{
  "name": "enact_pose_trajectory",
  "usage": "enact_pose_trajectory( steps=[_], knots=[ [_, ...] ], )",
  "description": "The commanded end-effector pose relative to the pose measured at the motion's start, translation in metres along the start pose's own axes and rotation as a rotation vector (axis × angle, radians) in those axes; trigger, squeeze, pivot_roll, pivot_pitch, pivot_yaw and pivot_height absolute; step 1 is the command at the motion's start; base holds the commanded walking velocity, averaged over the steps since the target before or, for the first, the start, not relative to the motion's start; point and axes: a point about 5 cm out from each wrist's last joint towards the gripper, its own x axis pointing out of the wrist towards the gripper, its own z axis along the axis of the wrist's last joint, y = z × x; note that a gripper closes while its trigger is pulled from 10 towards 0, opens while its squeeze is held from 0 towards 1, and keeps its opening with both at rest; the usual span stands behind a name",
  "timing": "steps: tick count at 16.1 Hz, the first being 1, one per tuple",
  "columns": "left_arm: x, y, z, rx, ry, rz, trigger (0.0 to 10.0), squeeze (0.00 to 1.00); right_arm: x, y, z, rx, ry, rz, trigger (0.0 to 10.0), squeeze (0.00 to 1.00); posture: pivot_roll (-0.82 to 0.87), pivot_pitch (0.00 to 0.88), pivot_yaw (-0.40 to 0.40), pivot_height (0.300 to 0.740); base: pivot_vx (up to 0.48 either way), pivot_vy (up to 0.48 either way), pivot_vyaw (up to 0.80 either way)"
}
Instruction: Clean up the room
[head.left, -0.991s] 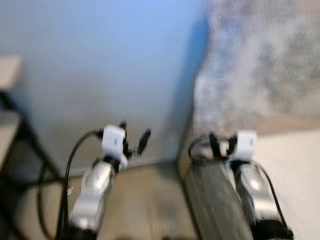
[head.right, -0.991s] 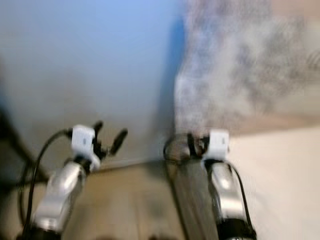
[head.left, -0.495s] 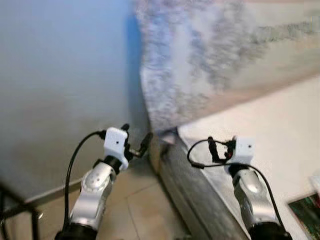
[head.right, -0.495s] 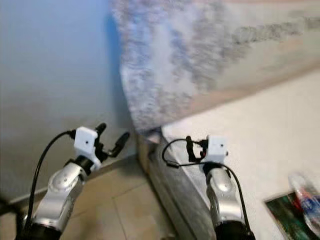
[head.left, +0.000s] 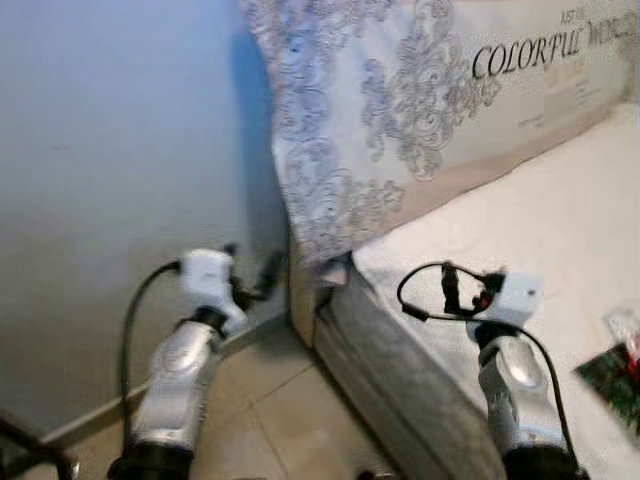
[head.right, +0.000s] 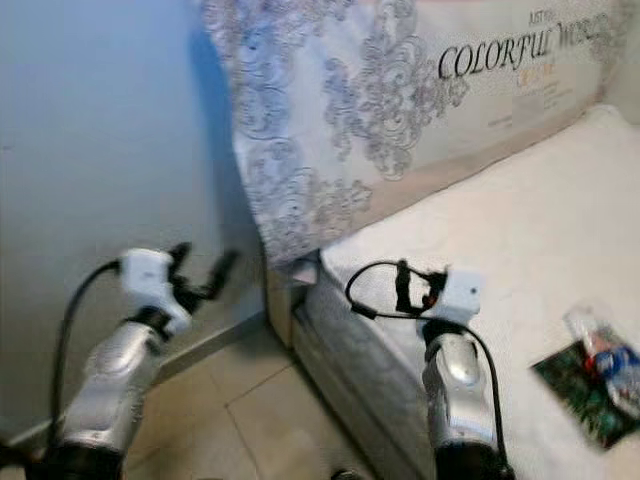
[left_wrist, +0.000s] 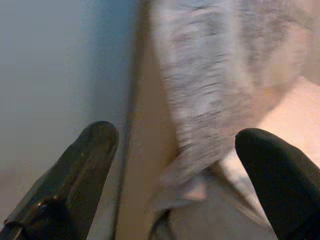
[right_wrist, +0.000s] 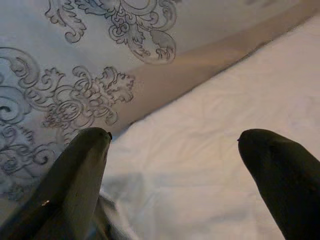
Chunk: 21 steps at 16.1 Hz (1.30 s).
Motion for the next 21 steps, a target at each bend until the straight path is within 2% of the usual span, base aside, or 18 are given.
enact_pose_trajectory(
  steps=[1, 2, 3, 5, 6, 10, 12, 15, 17, 20, 21],
  knots=[
    [0.002, -0.003, 0.003, -0.021, -0.003, -0.006, 10.0, 0.00, -0.002, -0.006, 0.003, 0.007, -0.011, -0.031, 10.0, 0.27, 0.00, 0.000, -0.009, 0.740, 0.000, 0.480, -0.58],
    [0.004, -0.007, 0.004, -0.004, -0.010, -0.036, 10.0, 0.00, -0.002, -0.003, 0.003, -0.008, -0.013, -0.003, 10.0, 0.24, 0.00, 0.000, -0.009, 0.740, 0.000, 0.480, -0.57],
    [0.009, -0.015, 0.006, 0.064, -0.002, -0.107, 10.0, 0.00, -0.003, 0.001, 0.003, -0.038, -0.020, 0.024, 10.0, 0.13, 0.00, 0.000, -0.010, 0.740, 0.000, 0.480, -0.57],
    [0.012, -0.019, 0.005, 0.118, 0.007, -0.135, 10.0, 0.00, -0.002, -0.001, 0.001, -0.061, 0.000, 0.017, 10.0, 0.00, -0.01, 0.000, -0.008, 0.740, 0.000, 0.000, -0.56],
    [0.013, -0.020, 0.007, 0.138, -0.006, -0.139, 10.0, 0.00, -0.002, -0.003, 0.001, -0.091, -0.001, 0.009, 10.0, 0.00, -0.01, 0.000, -0.005, 0.736, 0.000, 0.000, -0.46],
    [0.014, -0.026, 0.009, 0.109, -0.020, -0.173, 10.0, 0.00, -0.002, -0.005, 0.005, -0.123, -0.025, -0.008, 10.0, 0.00, -0.02, 0.000, 0.004, 0.731, 0.242, -0.371, 0.00],
    [0.014, -0.027, 0.011, 0.103, -0.042, -0.173, 10.0, 0.00, -0.003, -0.011, 0.015, -0.180, -0.079, -0.049, 10.0, 0.00, -0.03, 0.000, 0.006, 0.731, 0.375, -0.294, -0.76],
    [0.014, -0.021, 0.010, 0.117, -0.042, -0.157, 10.0, 0.00, -0.005, -0.012, 0.013, -0.401, -0.052, -0.037, 10.0, 0.00, -0.03, 0.000, 0.004, 0.731, 0.380, -0.289, -0.66],
    [0.015, -0.023, 0.010, 0.123, -0.044, -0.170, 10.0, 0.00, -0.006, -0.014, 0.005, -0.389, -0.004, -0.051, 10.0, 0.00, -0.03, 0.000, 0.002, 0.731, 0.381, -0.287, -0.32],
    [0.013, -0.027, 0.008, 0.129, -0.041, -0.217, 10.0, 0.00, -0.007, -0.015, 0.004, -0.358, -0.007, -0.057, 10.0, 0.00, -0.03, 0.000, 0.001, 0.731, 0.135, -0.084, 0.00],
    [0.012, -0.029, 0.007, 0.126, -0.035, -0.246, 10.0, 0.00, -0.006, -0.011, 0.005, -0.321, -0.010, -0.036, 10.0, 0.00, -0.03, 0.000, 0.000, 0.731, 0.000, 0.000, -0.78]
  ],
)
